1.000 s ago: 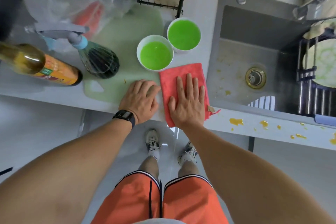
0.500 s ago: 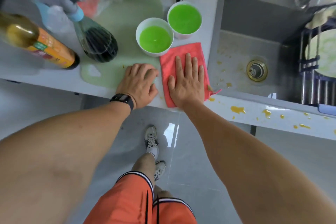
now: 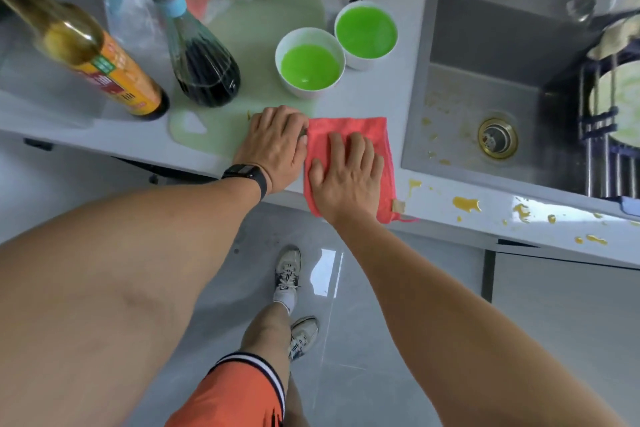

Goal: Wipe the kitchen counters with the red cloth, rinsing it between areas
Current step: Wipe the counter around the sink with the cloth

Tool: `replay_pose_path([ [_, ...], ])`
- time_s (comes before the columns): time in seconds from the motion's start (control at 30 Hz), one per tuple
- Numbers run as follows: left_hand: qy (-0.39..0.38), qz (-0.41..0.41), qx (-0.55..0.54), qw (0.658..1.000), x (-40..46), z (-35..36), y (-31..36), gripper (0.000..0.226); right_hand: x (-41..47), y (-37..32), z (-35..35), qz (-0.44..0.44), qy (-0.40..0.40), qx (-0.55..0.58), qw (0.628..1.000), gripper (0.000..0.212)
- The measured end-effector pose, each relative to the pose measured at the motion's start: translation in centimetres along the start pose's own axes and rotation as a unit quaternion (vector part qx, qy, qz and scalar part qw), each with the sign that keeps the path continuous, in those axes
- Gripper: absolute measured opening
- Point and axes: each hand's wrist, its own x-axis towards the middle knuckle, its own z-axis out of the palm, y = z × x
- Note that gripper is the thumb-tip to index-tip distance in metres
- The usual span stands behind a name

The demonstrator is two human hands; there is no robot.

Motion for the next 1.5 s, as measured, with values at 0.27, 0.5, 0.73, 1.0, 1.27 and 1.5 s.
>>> replay_pose_path([
  [0.27, 0.001, 0.015, 0.019, 1.0, -0.1, 0.6, -0.3, 0.02, 0.7, 1.4, 0.1, -0.072, -0.085, -0.006, 0.994, 0.068],
  [0.5, 0.003, 0.014, 0.015, 1.0, 0.0, 0.7, -0.4, 0.023, -0.9, 8.9, -1.5, -0.053, -0.09, -0.023, 0.994, 0.066],
  [0.73, -0.005, 0.01, 0.023, 1.0, 0.1, 0.6, -0.3, 0.024, -2.8, 13.5, -2.3, 0.101, -0.083, -0.037, 0.991, 0.068],
  [1.0, -0.001, 0.008, 0.025, 1.0, 0.1, 0.7, -0.1, 0.028, -0.6, 1.1, -0.1, 0.051, -0.082, 0.006, 0.995, 0.071],
  [1.27, 0.016, 0.005, 0.024, 1.0, 0.0, 0.9, -0.2, 0.028, 1.3, 4.3, -0.3, -0.053, -0.084, 0.008, 0.995, 0.07],
  [1.5, 0.024, 0.009, 0.016, 1.0, 0.1, 1.0, -0.4, 0.029, 5.9, 4.9, -0.8, 0.044, -0.078, -0.008, 0.996, 0.072],
])
